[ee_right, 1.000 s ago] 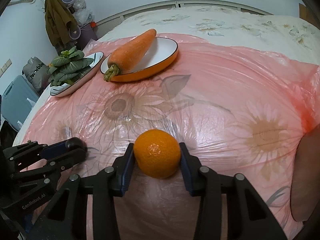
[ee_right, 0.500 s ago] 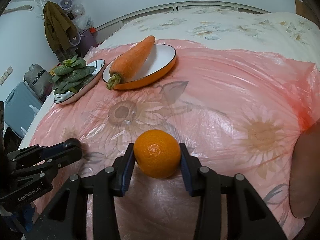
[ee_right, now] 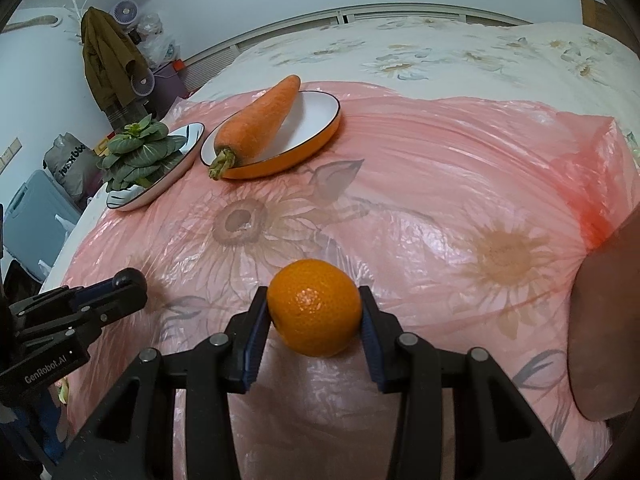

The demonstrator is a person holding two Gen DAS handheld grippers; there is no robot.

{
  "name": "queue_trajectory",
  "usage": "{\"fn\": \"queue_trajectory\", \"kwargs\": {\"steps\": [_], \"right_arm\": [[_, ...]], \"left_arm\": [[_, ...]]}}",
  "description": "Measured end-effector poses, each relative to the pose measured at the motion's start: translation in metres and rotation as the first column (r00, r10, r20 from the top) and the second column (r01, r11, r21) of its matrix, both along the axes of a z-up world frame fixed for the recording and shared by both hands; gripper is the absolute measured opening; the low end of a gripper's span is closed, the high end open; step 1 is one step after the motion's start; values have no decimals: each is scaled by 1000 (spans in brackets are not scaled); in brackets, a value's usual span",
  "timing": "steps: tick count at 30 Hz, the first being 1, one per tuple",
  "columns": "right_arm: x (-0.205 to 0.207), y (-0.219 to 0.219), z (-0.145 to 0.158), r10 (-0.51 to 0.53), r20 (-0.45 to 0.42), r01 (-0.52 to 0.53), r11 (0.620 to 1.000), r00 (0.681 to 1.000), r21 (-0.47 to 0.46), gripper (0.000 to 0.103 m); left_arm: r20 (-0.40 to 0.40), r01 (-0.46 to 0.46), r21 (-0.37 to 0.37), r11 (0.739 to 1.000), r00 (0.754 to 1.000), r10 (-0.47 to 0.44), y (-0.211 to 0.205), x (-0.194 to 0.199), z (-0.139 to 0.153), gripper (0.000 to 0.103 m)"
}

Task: Organize fruits
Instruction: 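Carry the plum in the left tool toward the green tray while the right tool carries the orange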

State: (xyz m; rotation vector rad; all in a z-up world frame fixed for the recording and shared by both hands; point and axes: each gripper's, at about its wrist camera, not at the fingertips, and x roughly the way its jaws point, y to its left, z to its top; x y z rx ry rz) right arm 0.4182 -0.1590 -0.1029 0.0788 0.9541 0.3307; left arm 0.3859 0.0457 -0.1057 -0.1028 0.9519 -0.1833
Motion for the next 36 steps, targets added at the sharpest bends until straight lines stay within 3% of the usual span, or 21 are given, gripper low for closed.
{"fn": "queue_trajectory", "kwargs": {"steps": [13,36], "right_arm": [[-19,0,8,11,8,-11,1000,1000,-7,56],[-75,-4,17,53,0,-53,997,999,-65,56]], "left_arm": [[9,-12,-1,1000,1000,12,1,-14,7,23],[-44,-56,51,997,997,58,-6,-63,-1,23]]}}
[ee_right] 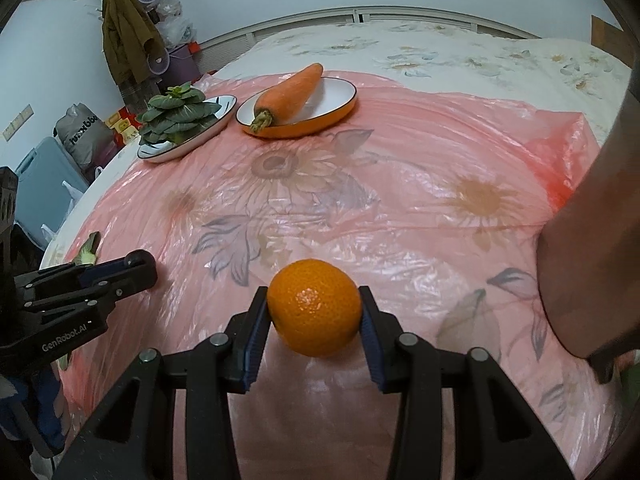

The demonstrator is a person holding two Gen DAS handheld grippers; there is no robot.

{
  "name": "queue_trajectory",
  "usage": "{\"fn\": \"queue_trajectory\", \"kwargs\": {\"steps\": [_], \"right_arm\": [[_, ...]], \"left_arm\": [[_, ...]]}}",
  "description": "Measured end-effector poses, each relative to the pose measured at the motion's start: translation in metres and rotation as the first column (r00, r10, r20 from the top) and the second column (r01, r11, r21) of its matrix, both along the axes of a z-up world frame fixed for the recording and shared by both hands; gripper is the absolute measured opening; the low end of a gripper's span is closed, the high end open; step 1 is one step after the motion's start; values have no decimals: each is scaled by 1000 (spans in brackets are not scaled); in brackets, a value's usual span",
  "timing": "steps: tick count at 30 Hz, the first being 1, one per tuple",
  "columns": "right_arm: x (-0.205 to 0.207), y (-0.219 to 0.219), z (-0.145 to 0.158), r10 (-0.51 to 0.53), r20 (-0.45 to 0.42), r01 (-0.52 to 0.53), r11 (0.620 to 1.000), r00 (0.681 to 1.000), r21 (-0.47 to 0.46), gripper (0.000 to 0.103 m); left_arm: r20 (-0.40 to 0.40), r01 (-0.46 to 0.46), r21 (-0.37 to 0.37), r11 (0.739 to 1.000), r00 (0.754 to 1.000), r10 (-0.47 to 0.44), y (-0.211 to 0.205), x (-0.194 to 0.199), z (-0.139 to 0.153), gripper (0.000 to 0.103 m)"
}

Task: Organize fruits
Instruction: 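Carry the plum in the left tool toward the green tray while the right tool carries the orange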

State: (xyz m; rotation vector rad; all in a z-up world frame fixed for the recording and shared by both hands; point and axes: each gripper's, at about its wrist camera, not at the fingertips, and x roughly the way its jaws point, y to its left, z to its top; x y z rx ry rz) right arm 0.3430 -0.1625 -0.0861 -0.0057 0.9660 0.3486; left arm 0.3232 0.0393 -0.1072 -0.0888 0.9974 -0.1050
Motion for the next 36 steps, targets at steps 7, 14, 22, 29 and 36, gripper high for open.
{"fn": "queue_trajectory", "kwargs": {"steps": [7,14,22,29,36], "right_arm": [[-11,1,2,8,0,-8,1000,1000,-2,56],[-25,1,7,16,1,-16,1000,1000,1,57],[-40,-6,13,13,15,-13,1000,1000,5,57],[-61,-25,23,-11,13,11,1000,1000,5,57],[-85,-60,33,-60,-2,60,998,998,4,57]], "left_arm": [[2,-2,11,1000,1000,2,1,-10,2,23],[2,-1,11,1000,1000,1,-1,-21,4,23],[18,10,11,1000,1000,-10,-12,-31,9,23],[18,27,-1,1000,999,-27,-33,-45,21,23],[6,74,-8,997,997,-74,-73,-57,32,23]]}}
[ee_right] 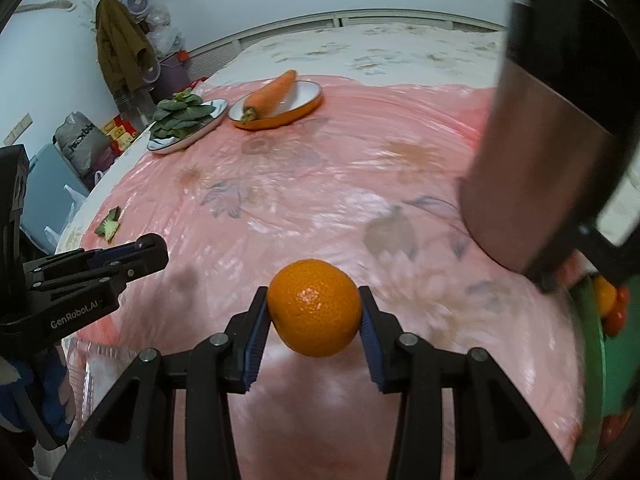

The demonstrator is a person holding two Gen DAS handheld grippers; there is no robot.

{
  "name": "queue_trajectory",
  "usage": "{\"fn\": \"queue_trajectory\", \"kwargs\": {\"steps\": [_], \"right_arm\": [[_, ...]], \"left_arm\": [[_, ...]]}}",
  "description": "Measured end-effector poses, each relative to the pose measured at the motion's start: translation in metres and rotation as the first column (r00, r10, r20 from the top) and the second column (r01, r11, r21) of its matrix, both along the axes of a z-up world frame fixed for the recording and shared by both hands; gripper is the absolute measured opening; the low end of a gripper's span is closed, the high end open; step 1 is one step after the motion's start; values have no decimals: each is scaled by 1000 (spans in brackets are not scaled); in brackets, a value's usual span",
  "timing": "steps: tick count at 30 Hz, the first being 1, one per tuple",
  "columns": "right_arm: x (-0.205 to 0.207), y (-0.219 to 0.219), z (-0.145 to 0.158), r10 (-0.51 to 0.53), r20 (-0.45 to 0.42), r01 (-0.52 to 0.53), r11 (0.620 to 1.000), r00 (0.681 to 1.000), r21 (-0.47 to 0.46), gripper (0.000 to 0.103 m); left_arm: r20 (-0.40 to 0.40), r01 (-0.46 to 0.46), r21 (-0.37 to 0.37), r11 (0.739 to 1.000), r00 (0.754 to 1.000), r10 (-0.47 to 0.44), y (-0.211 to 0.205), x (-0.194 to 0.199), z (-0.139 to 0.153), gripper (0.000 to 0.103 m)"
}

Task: Organize fruits
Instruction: 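Carry the plum in the left tool toward the green tray while the right tool carries the orange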

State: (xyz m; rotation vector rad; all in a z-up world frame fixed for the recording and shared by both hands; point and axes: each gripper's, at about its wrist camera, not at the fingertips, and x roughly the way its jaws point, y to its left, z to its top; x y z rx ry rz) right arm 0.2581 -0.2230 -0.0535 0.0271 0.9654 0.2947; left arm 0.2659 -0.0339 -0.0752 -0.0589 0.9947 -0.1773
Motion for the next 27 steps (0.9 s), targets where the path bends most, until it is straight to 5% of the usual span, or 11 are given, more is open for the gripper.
{"fn": "queue_trajectory", "kwargs": {"steps": [10,18,27], "right_arm": [[-49,-79,11,-119,-37,118,993,992,-11,57],[-90,-164,23,-274,-56,271,961,960,-45,57],[-97,-253,40,-415,7,415,907,910,-76,57]], "left_arm": [[-25,194,-15,981,981,-194,-107,-33,11,23],[-37,401,-59,914,914,-403,-212,-68,20,23],[4,517,-61,854,856,-517,-301,-64,34,23]]}}
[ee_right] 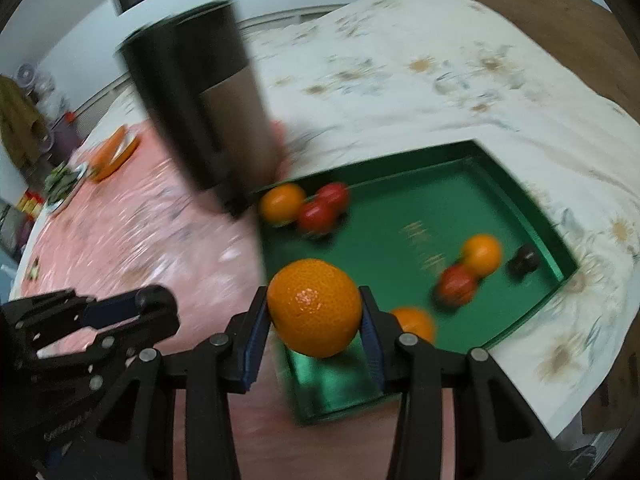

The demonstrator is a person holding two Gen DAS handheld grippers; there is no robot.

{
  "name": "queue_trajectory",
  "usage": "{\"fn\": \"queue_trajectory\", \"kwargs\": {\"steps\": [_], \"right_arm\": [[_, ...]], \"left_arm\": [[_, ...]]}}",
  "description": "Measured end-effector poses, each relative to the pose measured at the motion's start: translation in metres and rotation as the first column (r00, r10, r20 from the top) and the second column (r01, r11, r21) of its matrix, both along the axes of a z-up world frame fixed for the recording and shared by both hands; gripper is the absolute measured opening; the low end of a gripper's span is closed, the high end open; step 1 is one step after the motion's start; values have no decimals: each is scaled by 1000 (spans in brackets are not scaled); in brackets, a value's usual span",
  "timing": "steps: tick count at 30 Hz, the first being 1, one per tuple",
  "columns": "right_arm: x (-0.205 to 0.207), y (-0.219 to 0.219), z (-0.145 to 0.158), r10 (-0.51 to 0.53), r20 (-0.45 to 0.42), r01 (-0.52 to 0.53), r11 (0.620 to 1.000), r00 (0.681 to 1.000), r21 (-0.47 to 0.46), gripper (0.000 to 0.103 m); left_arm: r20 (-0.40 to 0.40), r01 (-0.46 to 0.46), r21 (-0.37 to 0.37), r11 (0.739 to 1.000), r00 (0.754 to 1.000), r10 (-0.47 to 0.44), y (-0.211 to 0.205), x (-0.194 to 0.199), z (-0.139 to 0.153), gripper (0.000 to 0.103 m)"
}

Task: Organize fruits
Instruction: 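Carry the plum in the left tool toward the green tray while the right tool carries the orange, then open the left tool over the green tray while the right tool releases the orange there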

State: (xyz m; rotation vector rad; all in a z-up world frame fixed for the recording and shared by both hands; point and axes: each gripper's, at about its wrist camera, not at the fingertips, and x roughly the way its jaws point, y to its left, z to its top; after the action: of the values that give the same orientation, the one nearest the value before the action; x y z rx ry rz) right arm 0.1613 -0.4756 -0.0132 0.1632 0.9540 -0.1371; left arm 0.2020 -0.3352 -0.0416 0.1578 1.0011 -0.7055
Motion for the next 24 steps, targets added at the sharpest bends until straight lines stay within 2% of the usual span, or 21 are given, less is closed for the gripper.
{"fn": "queue_trajectory", "kwargs": {"steps": [6,12,14,24], "right_arm": [[25,-50,2,-45,48,46,999,998,-25,57],[49,-79,-19,-47,32,49,997,998,-58,57],[55,-85,-25,-43,23,45,997,999,-62,57],[70,-87,-55,-11,-23,9,997,1000,-72,57]], "left_arm": [[38,26,2,1000,999,-26,-44,18,-6,23],[61,41,27,999,997,-42,-81,32,-26,23],[72,50,44,998,996,-53,-90,33,-33,23],[28,77,95,992,996,-80,-108,36,-63,23]]}}
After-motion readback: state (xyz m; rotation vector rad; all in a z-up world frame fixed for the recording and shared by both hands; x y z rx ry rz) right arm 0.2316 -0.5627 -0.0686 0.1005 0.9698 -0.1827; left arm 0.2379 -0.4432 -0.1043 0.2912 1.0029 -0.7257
